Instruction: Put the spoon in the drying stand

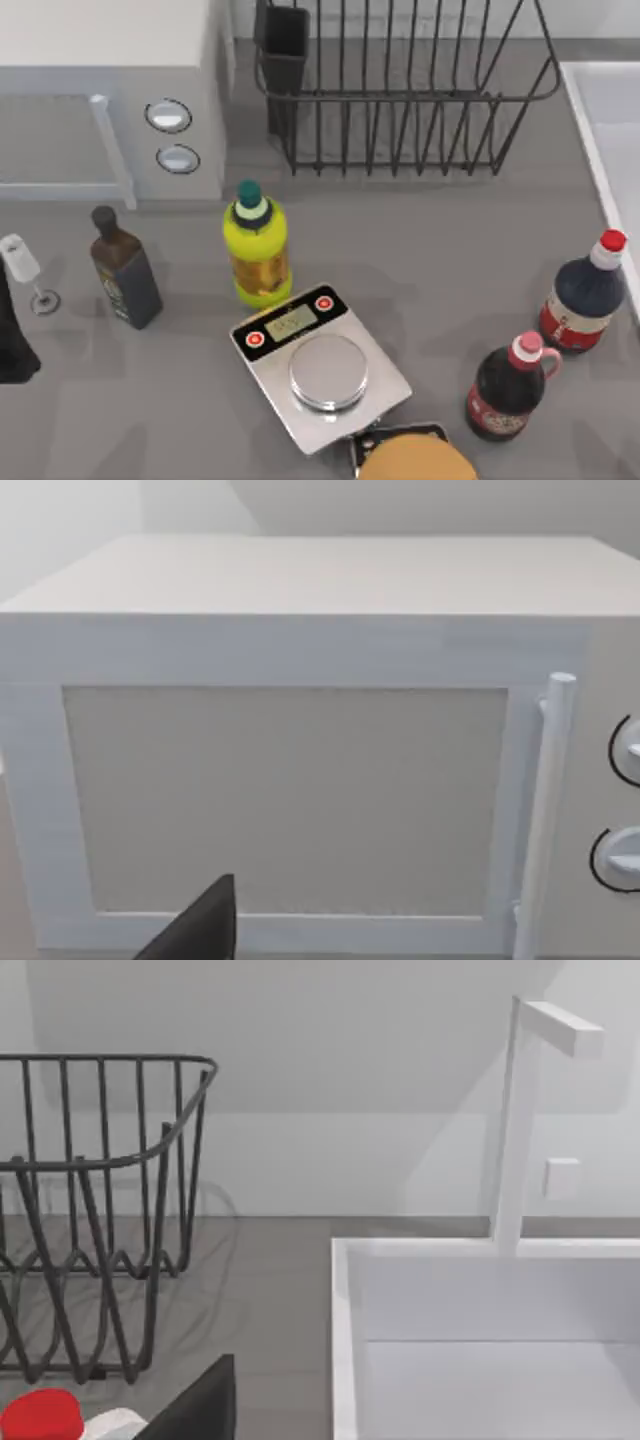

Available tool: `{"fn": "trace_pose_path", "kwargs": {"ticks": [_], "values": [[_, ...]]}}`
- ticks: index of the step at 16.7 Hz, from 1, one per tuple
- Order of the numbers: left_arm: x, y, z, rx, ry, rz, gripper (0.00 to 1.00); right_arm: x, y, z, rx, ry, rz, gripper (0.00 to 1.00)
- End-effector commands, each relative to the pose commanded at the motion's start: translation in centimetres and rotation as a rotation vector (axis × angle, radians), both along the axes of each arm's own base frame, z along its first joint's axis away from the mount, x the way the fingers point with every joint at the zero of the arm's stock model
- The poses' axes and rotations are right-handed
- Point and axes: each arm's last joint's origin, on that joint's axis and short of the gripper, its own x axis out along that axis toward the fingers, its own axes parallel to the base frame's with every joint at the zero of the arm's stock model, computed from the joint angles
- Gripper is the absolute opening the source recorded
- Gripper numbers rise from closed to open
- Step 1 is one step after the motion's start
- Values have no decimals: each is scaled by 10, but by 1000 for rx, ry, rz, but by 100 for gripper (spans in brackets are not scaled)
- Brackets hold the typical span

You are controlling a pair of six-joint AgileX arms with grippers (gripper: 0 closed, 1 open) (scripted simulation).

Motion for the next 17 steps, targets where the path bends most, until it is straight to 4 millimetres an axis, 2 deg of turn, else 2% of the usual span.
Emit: {"fn": "trace_pose_path", "kwargs": {"ticks": [4, 7, 12, 17], "values": [[0, 0, 0, 0, 0, 0, 100, 0, -2, 5, -19, 34, -19, 100], [0, 0, 0, 0, 0, 0, 100, 3, -9, 19, -78, 168, -73, 100], [0, 0, 0, 0, 0, 0, 100, 27, -32, 40, -159, 630, -156, 100], [0, 0, 0, 0, 0, 0, 100, 62, -75, 39, -116, 1168, -135, 100]]}}
